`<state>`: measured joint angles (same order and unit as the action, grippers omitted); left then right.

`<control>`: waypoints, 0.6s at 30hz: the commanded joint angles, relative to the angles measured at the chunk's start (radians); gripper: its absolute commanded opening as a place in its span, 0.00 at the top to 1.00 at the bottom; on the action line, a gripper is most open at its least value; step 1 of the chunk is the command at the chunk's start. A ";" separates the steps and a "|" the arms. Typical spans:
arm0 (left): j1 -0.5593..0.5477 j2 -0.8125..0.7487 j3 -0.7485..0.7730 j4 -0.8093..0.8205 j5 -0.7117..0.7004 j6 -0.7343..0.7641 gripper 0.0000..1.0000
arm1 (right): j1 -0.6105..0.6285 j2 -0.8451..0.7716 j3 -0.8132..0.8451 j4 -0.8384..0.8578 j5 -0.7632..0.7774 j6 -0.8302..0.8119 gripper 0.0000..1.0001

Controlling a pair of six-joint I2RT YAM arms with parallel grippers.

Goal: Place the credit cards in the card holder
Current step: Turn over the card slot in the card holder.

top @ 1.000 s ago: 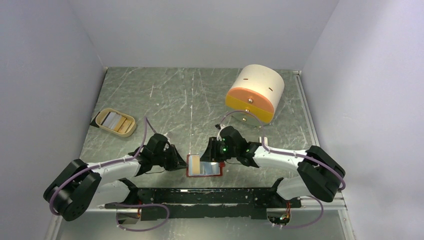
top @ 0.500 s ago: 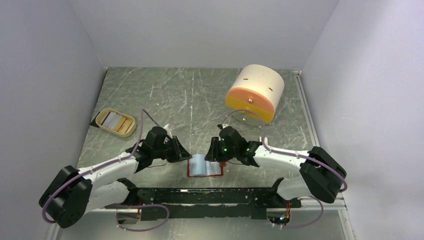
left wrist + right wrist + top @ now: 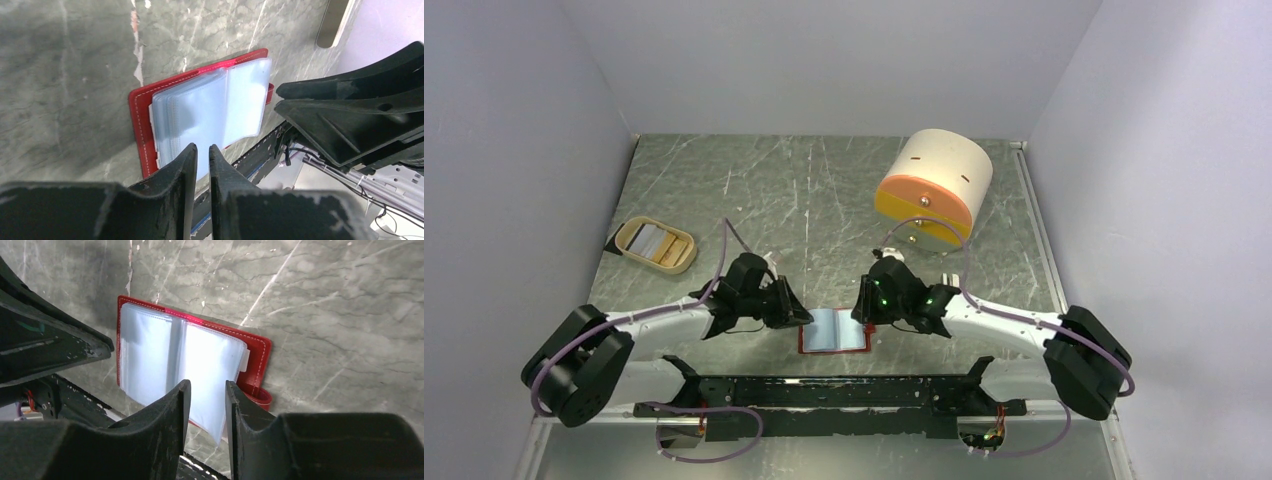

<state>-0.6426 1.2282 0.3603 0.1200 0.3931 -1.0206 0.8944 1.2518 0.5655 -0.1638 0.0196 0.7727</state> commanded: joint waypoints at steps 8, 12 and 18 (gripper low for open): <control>-0.079 0.155 0.082 0.104 0.025 -0.005 0.79 | 0.006 -0.066 -0.034 0.004 0.042 -0.013 0.65; -0.102 0.209 0.108 0.121 0.020 -0.005 0.79 | 0.006 -0.022 -0.060 0.061 0.016 -0.006 0.65; -0.128 0.186 0.151 0.123 -0.006 -0.008 0.80 | 0.005 0.021 -0.076 0.081 0.017 -0.011 0.69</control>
<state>-0.7551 1.4567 0.4641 0.2058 0.4042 -1.0302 0.8944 1.2560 0.5053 -0.1173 0.0322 0.7643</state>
